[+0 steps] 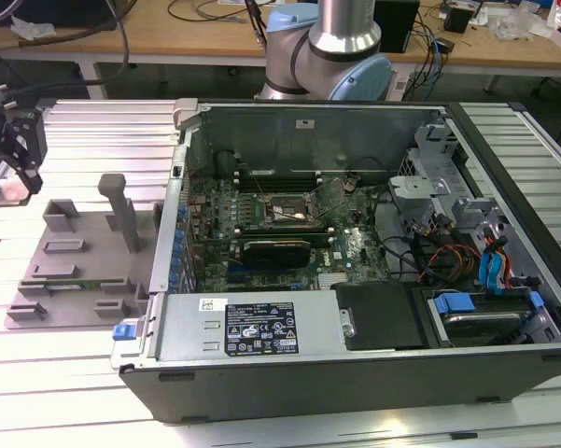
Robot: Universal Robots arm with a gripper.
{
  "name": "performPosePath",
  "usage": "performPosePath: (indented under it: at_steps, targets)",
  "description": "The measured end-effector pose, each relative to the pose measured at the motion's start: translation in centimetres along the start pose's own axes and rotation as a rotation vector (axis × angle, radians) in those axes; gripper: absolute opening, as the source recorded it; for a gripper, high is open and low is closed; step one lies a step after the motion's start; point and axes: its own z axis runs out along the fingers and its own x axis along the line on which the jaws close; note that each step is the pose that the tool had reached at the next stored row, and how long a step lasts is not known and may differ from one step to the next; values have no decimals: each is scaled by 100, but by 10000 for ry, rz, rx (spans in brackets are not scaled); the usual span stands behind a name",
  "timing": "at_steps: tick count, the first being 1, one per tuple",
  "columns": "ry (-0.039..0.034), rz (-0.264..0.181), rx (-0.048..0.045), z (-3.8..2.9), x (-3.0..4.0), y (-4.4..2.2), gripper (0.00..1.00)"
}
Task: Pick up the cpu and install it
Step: 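Pick up the cpu and move it towards the insertion slot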
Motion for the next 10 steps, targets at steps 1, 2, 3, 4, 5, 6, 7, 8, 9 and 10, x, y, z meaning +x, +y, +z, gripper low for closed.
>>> performPosePath:
  at_steps: [1, 2, 3, 4, 5, 6, 7, 8, 9, 10]
  targets:
    - [1, 1, 0, -23, -1, 0, 55]
    - [-1, 0, -1, -41, -1, -1, 55]
    - [0, 0, 0, -68, -2, -1, 55]
    - [0, 0, 0, -91, -3, -2, 55]
    - [-1, 0, 0, -126, -3, -2, 55]
    - [0, 0, 0, -143, -4, -3, 55]
    - [0, 0, 0, -154, -4, -3, 55]
    - [0, 0, 0, -172, -5, -3, 55]
    - [0, 1, 0, -188, -5, -3, 55]
    - [0, 0, 0, -205, -6, -4, 55]
